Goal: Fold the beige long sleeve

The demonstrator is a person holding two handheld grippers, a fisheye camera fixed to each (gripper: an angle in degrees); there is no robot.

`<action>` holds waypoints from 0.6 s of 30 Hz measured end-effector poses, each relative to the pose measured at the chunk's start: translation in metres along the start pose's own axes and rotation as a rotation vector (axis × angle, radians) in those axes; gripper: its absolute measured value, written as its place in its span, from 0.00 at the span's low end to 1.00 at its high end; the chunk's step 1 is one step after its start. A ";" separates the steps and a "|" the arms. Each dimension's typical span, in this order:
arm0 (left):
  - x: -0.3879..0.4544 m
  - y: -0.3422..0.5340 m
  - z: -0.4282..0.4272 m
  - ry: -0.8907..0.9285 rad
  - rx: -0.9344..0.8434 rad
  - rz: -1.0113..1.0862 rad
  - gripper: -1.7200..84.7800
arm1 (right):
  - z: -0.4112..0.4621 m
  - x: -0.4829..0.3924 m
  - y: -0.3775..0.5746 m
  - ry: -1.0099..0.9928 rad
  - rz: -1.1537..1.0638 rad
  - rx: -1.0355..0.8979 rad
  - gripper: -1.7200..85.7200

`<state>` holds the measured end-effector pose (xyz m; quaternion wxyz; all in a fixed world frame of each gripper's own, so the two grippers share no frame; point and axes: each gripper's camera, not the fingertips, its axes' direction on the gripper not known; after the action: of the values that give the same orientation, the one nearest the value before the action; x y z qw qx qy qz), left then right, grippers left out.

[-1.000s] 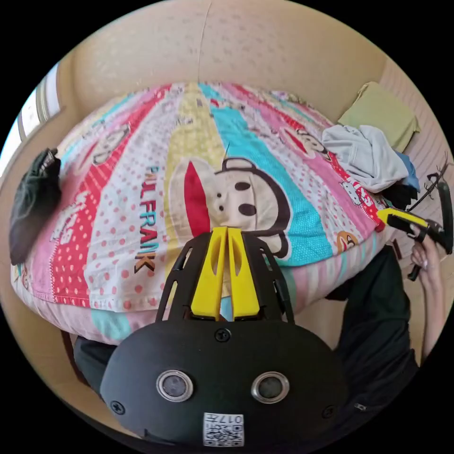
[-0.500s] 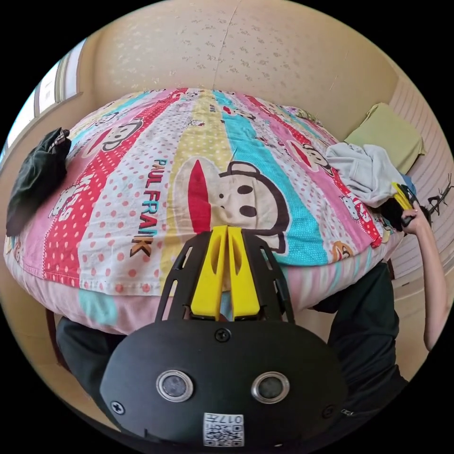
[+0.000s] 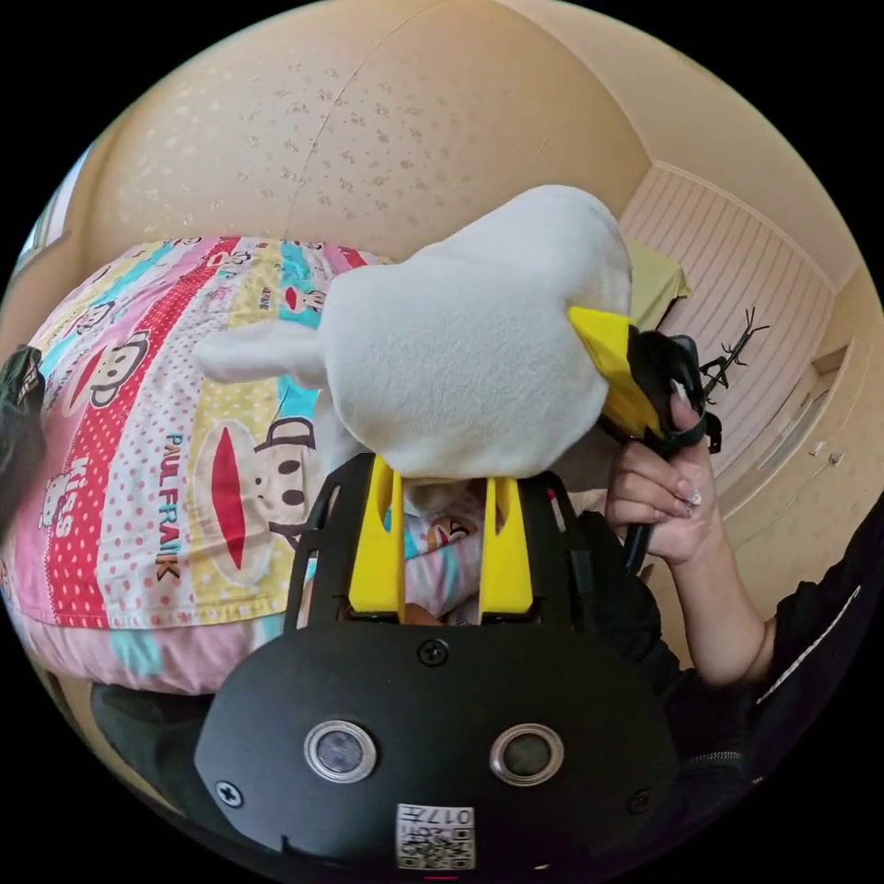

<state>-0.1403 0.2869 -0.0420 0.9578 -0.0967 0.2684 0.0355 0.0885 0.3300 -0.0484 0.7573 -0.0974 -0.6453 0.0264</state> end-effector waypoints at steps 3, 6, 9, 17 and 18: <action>-0.012 0.016 -0.021 0.057 0.060 0.012 0.11 | -0.020 0.008 0.001 -0.023 -0.024 -0.061 0.06; -0.006 0.020 -0.052 0.031 0.094 0.188 0.10 | -0.059 0.000 -0.001 -0.001 -0.080 -0.030 0.07; 0.009 0.030 -0.067 -0.024 0.012 0.470 0.09 | -0.098 -0.009 -0.006 0.089 -0.118 0.044 0.08; -0.039 0.055 -0.107 0.157 -0.074 0.534 0.09 | -0.145 0.093 -0.008 0.769 0.253 0.171 0.13; -0.053 0.058 -0.127 0.206 0.009 0.489 0.08 | -0.144 0.105 -0.009 0.783 0.271 0.142 0.13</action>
<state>-0.2571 0.3167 -0.1300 0.8888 -0.0277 0.3799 0.2547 0.2466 0.3222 0.0335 0.9398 -0.1317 -0.2868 0.1309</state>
